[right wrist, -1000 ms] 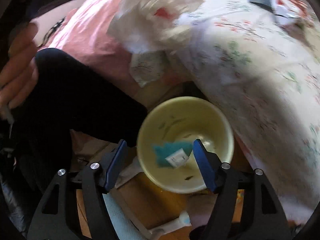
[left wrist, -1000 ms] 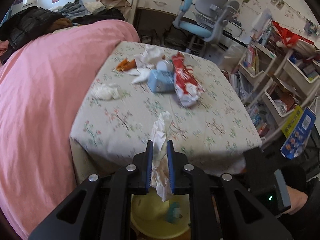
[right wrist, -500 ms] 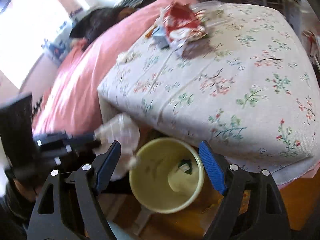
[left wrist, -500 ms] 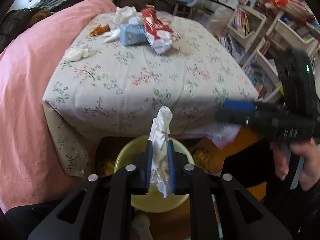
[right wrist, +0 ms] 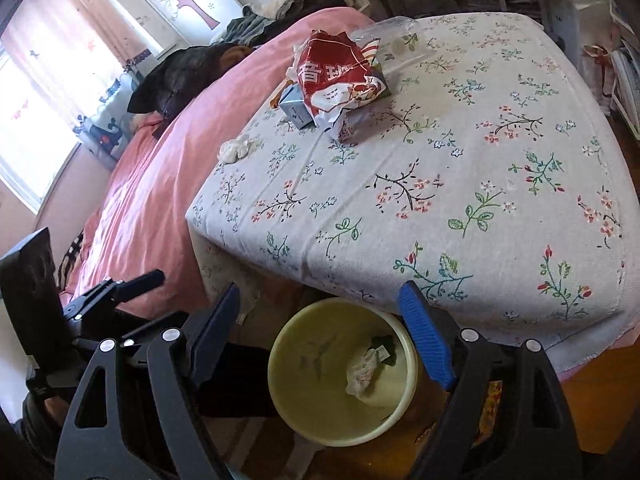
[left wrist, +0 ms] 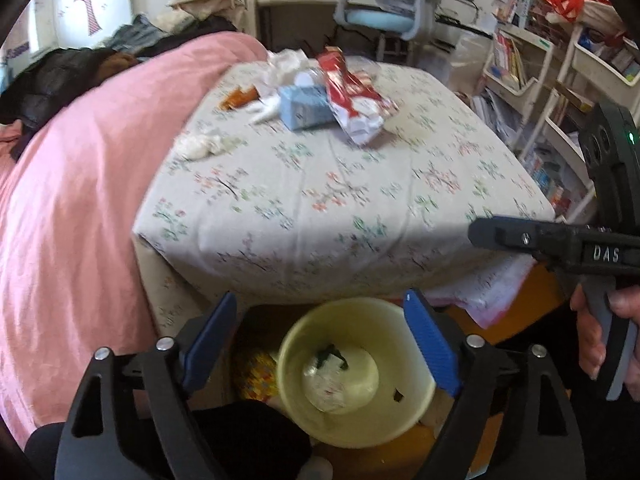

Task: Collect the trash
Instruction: 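Carry the tissue over the yellow bucket and open the left gripper, then move the left gripper back toward the trash on the table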

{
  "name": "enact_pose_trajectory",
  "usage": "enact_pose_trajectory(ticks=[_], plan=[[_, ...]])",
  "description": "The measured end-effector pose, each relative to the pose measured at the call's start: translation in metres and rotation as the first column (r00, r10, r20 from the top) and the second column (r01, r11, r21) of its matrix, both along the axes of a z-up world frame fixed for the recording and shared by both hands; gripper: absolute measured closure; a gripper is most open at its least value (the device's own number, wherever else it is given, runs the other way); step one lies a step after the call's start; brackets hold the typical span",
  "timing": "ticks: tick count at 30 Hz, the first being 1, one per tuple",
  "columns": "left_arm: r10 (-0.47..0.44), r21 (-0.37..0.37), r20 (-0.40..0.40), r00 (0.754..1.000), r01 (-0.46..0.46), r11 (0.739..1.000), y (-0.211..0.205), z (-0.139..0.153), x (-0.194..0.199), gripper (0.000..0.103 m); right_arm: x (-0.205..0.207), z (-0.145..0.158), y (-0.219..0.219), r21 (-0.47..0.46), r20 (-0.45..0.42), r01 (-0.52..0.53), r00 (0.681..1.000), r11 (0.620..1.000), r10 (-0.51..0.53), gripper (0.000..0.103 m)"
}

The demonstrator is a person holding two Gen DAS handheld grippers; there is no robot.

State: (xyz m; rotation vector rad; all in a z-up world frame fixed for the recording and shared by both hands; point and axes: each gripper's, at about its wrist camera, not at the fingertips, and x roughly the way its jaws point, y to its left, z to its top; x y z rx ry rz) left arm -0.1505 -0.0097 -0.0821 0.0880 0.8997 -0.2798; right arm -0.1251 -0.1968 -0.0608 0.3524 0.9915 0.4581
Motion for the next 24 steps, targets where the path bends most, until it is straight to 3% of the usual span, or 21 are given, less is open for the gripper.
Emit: enact_pose_trajectory(ticks=[8, 24], plan=[[0.078, -0.032, 0.023, 0.997, -0.077, 0.996, 0.012, 0.004, 0.008, 0.017, 0.001, 0.001, 0.007, -0.034, 0.024, 0.001, 1.000, 0.999, 0.000, 0.023], [0.108, -0.034, 0.075, 0.991, -0.106, 0.994, 0.013, 0.013, 0.006, 0.015, -0.002, 0.008, 0.019, -0.074, 0.078, 0.002, 0.997, 0.997, 0.004, 0.022]])
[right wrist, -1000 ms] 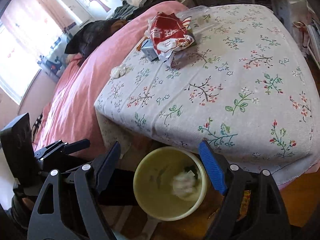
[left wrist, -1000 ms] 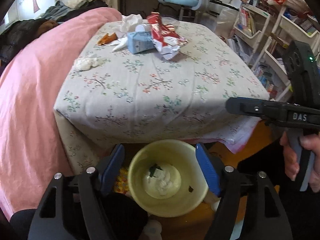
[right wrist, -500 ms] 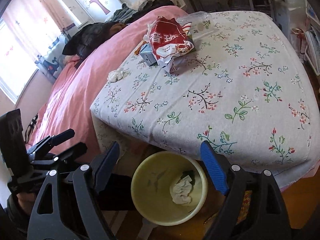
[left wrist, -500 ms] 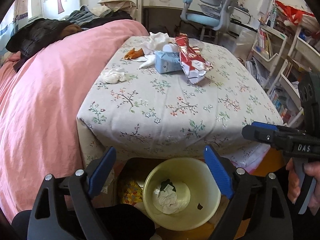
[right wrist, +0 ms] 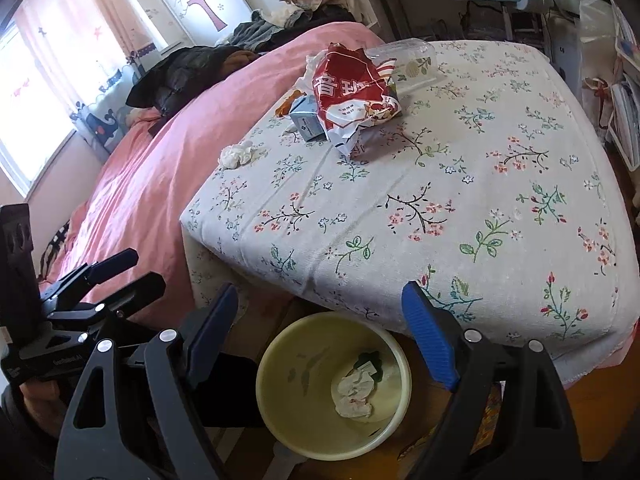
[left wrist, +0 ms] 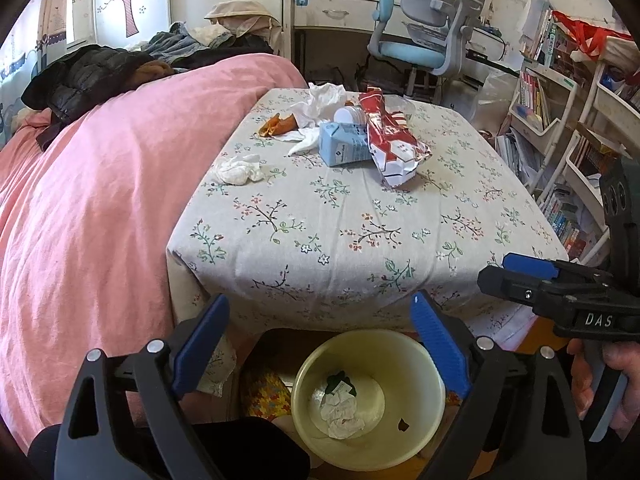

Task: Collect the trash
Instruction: 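Move the left gripper back toward the trash on the table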

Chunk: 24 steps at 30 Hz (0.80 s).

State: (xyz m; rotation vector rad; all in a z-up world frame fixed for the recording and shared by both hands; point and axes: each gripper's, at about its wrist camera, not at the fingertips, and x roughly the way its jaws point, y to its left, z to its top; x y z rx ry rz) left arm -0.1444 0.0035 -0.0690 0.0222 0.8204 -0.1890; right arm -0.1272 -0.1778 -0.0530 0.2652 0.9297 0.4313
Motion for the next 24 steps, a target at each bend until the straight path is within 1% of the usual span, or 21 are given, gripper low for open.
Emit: enact_pose_trajectory(ticks=[24], plan=[[0.021, 0.018, 0.033, 0.999, -0.022, 1.000, -0.0003, 0.0018, -0.0012, 0.013, 0.0018, 0.0044, -0.0042, 0.004, 0.029, 0.031, 0.999, 1.000, -0.031, 0.021]])
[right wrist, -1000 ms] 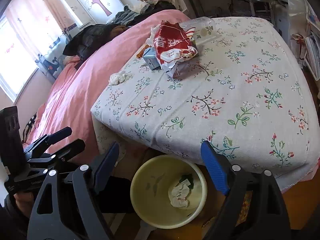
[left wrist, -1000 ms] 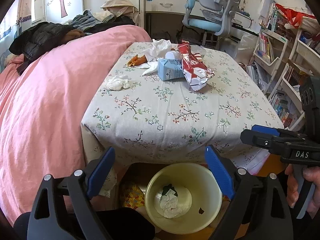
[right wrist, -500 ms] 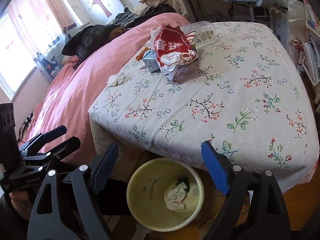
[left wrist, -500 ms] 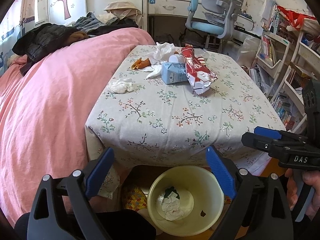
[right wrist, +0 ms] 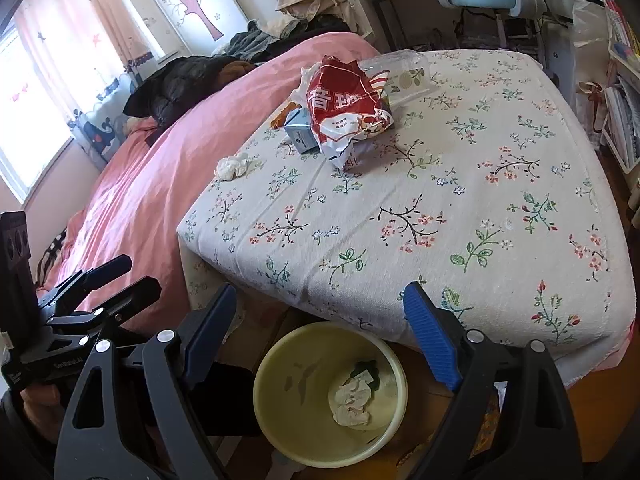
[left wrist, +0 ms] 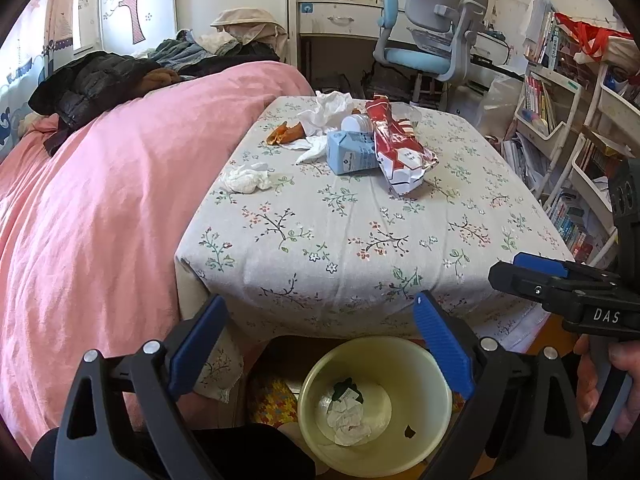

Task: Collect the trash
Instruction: 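Move the left gripper back toward the trash on the table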

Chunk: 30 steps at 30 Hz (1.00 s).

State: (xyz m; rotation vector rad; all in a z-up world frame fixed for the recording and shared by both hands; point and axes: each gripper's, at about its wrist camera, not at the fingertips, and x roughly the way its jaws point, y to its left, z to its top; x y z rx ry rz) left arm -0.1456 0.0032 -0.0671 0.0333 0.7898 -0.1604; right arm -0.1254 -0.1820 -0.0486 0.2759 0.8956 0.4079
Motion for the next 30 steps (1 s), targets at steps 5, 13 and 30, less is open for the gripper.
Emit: enact_pose_trajectory(ticks=[5, 13, 30], plan=[[0.004, -0.004, 0.008, 1.000, -0.004, 1.000, 0.0009, 0.0009, 0.0001, 0.012, -0.0013, 0.0015, 0.0012, -0.011, 0.014, 0.003, 1.000, 1.000, -0.003, 0.021], [0.013, -0.013, 0.017, 1.000, -0.012, 1.000, 0.0021, 0.0014, 0.0007, 0.010, -0.0017, 0.0030, 0.0025, -0.026, 0.033, 0.008, 0.999, 1.000, -0.007, 0.021], [0.017, -0.015, 0.041, 0.999, -0.016, 1.000, 0.0023, 0.0043, 0.0060, 0.009, -0.0020, 0.0066, 0.0056, -0.047, 0.065, 0.018, 0.998, 0.999, -0.015, 0.020]])
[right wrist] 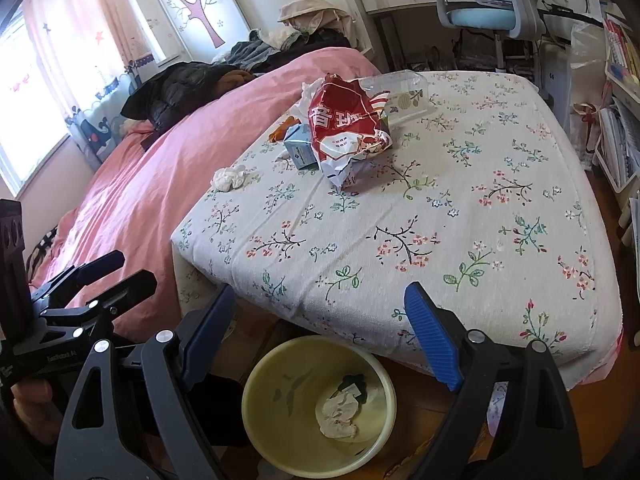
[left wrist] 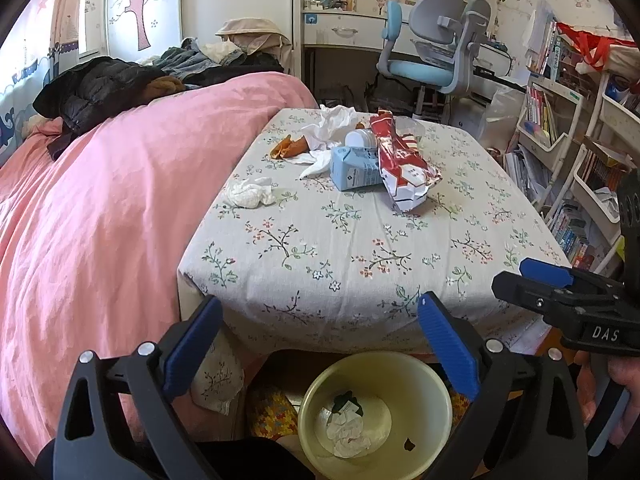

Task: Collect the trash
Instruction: 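Move the left gripper back toward the trash on the table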

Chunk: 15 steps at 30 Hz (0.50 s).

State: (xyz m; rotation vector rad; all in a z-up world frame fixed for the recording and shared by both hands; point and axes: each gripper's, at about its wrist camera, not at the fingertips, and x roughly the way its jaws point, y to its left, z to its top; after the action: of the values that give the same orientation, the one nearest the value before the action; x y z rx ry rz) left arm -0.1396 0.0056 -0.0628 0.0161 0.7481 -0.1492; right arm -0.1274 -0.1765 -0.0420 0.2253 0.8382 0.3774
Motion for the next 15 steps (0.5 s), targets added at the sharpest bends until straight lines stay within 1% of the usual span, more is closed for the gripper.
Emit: enact_pose_trajectory(ticks=[10, 15], plan=[[0.047, -0.066, 0.013, 0.999, -0.046, 0.997, 0.016, 0.010, 0.021, 0.009, 0.008, 0.004, 0.005, -0.027, 0.029, 0.011, 1.000, 1.000, -0.010, 0.020], [0.057, -0.073, 0.008, 0.998, -0.056, 0.996, 0.023, 0.016, 0.039, 0.009, 0.016, 0.008, 0.011, -0.042, 0.042, -0.003, 0.999, 0.999, 0.005, 0.020]])
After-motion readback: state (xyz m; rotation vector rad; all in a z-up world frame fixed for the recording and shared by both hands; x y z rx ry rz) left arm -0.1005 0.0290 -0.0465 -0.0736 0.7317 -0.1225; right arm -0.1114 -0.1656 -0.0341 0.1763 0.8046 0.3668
